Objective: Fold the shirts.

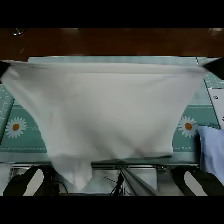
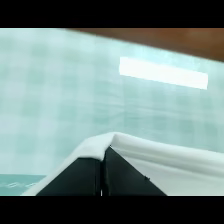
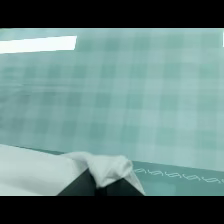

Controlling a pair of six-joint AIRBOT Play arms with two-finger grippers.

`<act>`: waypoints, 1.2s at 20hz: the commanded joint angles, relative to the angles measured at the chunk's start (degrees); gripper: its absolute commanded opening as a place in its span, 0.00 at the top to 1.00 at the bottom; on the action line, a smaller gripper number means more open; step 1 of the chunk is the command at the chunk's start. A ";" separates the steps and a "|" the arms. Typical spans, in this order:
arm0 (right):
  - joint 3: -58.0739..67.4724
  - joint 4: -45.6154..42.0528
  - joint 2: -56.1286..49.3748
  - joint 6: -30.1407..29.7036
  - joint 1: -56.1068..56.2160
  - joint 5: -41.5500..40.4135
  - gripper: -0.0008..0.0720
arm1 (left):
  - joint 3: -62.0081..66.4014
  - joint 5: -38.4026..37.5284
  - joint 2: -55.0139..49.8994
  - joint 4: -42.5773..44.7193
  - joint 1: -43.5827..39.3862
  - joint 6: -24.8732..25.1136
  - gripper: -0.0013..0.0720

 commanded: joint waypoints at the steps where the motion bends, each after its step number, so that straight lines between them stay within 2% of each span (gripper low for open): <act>1: -3.91 5.05 -14.03 -3.30 0.07 -11.39 0.96 | 0.17 7.23 -15.17 -4.39 -4.07 0.96 0.95; 7: 10.45 12.98 -39.71 -3.78 0.07 -15.63 0.96 | 13.75 15.17 -37.75 -11.26 -10.34 0.90 0.95; 10: 18.56 15.89 -48.09 -1.77 0.07 -14.69 0.96 | 19.37 12.98 -44.28 -12.13 -10.43 -3.85 0.95; 12: 21.11 16.61 -51.08 -1.20 0.07 -13.77 0.96 | 19.45 11.15 -45.59 -12.07 -10.60 -3.76 0.95; 15: 21.14 15.93 -51.80 -2.10 -0.15 -10.32 0.96 | 19.85 6.10 -45.75 -12.07 -9.94 -2.27 0.95; 17: 21.14 16.13 -50.73 -4.17 -1.27 -7.19 0.96 | 21.14 -2.64 -45.68 -12.07 -8.00 -0.72 0.95; 18: 21.14 15.98 -50.12 -5.07 -1.99 -5.40 0.96 | 21.38 -7.17 -45.70 -11.63 -6.80 1.70 0.95; 21: 21.11 13.81 -49.75 -5.33 -4.35 0.81 0.96 | 21.20 -17.29 -45.94 -2.99 -4.44 1.81 0.95; 24: 19.37 6.56 -49.86 -5.25 -3.67 3.96 0.96 | 16.41 -19.93 -45.94 1.44 -4.74 1.60 0.95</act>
